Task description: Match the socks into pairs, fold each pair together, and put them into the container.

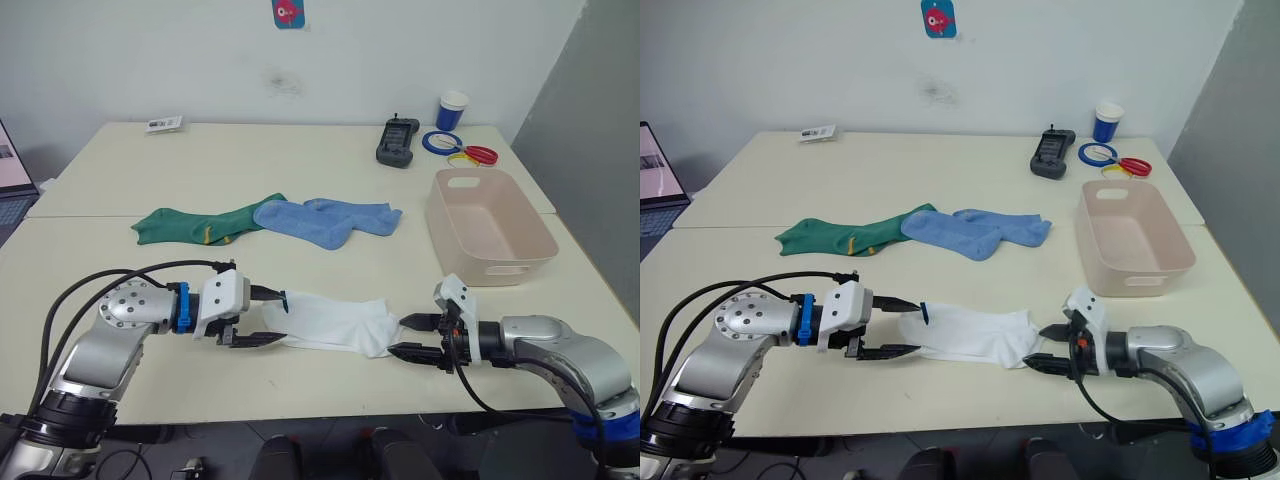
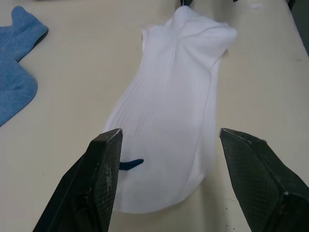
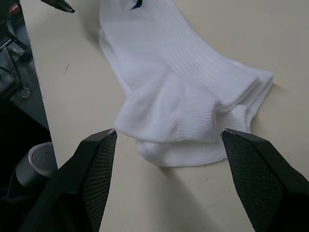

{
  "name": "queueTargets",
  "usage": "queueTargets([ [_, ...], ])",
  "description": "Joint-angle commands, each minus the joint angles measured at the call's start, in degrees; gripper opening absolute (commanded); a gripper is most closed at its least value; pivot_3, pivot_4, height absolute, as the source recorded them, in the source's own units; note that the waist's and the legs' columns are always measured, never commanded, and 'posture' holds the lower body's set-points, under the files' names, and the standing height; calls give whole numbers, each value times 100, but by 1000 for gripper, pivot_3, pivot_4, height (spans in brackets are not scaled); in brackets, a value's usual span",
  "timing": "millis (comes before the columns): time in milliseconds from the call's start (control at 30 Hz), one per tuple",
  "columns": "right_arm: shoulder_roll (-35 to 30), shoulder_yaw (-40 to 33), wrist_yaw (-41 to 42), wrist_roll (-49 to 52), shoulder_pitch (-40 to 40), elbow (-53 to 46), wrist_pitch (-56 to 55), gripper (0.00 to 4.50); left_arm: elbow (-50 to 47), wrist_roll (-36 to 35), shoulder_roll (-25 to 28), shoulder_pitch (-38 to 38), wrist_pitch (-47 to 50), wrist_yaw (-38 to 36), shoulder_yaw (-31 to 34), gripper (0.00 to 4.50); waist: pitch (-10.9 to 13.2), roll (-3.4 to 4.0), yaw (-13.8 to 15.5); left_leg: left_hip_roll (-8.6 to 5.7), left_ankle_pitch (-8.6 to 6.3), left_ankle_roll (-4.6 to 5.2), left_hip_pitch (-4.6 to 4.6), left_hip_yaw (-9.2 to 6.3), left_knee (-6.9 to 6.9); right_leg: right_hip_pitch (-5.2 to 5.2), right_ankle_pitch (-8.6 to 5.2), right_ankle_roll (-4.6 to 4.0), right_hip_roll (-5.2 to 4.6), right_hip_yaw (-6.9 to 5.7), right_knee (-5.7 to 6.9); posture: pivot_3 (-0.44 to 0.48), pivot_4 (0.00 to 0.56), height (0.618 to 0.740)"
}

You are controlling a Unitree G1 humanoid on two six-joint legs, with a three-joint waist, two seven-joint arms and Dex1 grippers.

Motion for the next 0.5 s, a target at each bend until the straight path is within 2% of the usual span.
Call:
queueTargets([
  [33,14,51,-118,-36,-74,19,-91,3704,-180,51,-94,39,-194,126,-95,3325,0,0,4,1,0,0,-1,-1,0,0,0,0,0,-1,-1,0,150,740],
  [100,99,28,-181,50,-120,94,-27,3704,-233,-10,-138,32,-160,148,-116,3325,0,0,5,0,0,0,-2,-1,0,0,0,0,2,-1,-2,0,150,740],
  [200,106,67,-143,145,-160,119,48,3112,-228,-38,-125,17,-157,130,-124,3357,0,0,-2,2,0,0,-1,-1,0,0,0,0,4,0,-1,0,150,740],
  [400,263,-10,-218,240,-206,205,131,867,-223,-137,-94,2,-145,111,-75,3357,0,0,1,2,0,0,-1,-3,0,0,0,0,5,-2,-1,0,150,740],
  [467,260,-4,-224,201,-228,266,91,189,-250,-167,-85,13,-123,118,-68,3357,0,0,1,1,0,0,-1,-2,0,0,0,0,5,-2,-1,0,150,740],
  [500,252,-1,-221,191,-240,292,73,34,-264,-178,-80,22,-119,122,-65,3357,0,0,1,1,0,0,-1,-2,0,0,0,0,5,-1,-1,0,150,740],
])
